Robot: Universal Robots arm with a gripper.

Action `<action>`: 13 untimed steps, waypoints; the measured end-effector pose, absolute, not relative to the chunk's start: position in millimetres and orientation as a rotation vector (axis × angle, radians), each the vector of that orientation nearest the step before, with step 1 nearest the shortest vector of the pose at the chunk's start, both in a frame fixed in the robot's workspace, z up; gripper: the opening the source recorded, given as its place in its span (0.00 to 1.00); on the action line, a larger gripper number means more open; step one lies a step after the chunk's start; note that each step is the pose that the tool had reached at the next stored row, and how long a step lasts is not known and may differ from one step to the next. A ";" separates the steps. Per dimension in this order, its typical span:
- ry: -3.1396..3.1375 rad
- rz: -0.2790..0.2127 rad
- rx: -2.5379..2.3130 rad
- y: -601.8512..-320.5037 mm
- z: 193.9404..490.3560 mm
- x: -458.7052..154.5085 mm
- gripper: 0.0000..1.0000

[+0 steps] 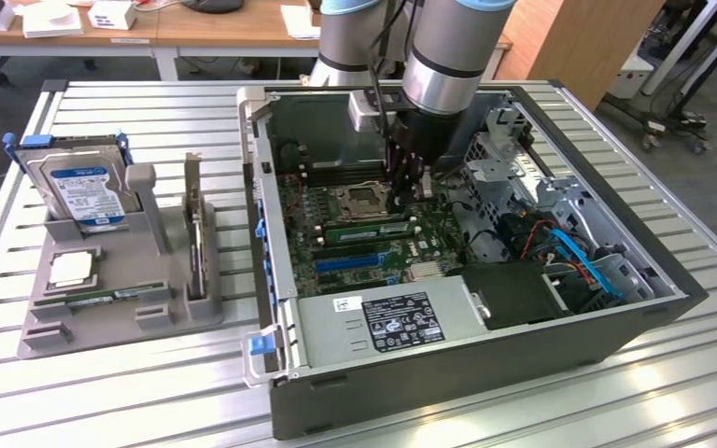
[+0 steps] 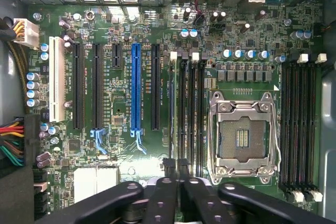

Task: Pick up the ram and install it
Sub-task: 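Press down the ram until it locks into place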

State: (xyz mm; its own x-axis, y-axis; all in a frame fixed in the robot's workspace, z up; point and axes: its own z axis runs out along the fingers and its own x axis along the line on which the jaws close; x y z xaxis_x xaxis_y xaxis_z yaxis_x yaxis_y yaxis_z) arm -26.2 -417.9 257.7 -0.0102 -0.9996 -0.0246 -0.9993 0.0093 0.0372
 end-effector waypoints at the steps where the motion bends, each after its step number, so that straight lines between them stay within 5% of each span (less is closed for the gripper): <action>1: -2.226 -0.068 2.204 -417.9 257.7 -26.3 0.10; 13: -2.226 -0.068 2.204 -417.8 257.7 -28.0 0.09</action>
